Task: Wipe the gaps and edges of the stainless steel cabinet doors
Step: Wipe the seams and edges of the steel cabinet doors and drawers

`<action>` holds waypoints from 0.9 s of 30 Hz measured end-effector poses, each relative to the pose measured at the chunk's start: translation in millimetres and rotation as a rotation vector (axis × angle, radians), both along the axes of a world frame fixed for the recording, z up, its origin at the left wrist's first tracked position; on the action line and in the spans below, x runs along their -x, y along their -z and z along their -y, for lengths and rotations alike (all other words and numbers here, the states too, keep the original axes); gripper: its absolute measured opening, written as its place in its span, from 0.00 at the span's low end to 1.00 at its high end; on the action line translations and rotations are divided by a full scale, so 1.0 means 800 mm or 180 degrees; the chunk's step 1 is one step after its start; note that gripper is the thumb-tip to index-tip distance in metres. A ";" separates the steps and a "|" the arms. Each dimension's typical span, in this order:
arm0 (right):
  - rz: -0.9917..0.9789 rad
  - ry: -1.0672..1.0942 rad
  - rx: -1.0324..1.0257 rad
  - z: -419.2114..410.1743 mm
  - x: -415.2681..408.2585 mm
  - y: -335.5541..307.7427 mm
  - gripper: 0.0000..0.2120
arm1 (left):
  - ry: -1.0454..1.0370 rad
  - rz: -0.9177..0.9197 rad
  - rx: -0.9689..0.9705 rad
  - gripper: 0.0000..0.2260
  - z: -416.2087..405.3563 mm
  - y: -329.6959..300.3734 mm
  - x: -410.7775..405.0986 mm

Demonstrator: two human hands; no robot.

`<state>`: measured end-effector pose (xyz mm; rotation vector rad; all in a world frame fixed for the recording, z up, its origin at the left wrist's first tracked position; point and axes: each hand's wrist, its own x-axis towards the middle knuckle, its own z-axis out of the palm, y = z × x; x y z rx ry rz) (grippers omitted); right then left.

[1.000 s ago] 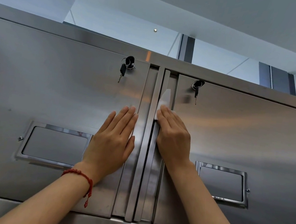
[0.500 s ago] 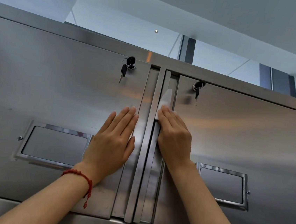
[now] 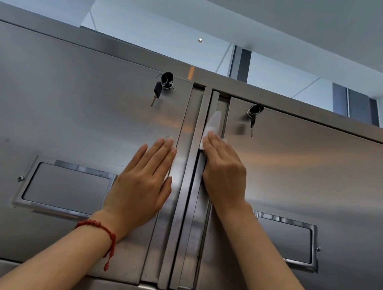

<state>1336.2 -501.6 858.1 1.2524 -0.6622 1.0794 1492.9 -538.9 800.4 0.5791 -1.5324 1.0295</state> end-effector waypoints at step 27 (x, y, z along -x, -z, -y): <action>-0.0051 0.0040 0.0051 0.000 0.000 -0.025 0.19 | 0.0034 -0.0019 0.0051 0.23 0.001 0.001 0.001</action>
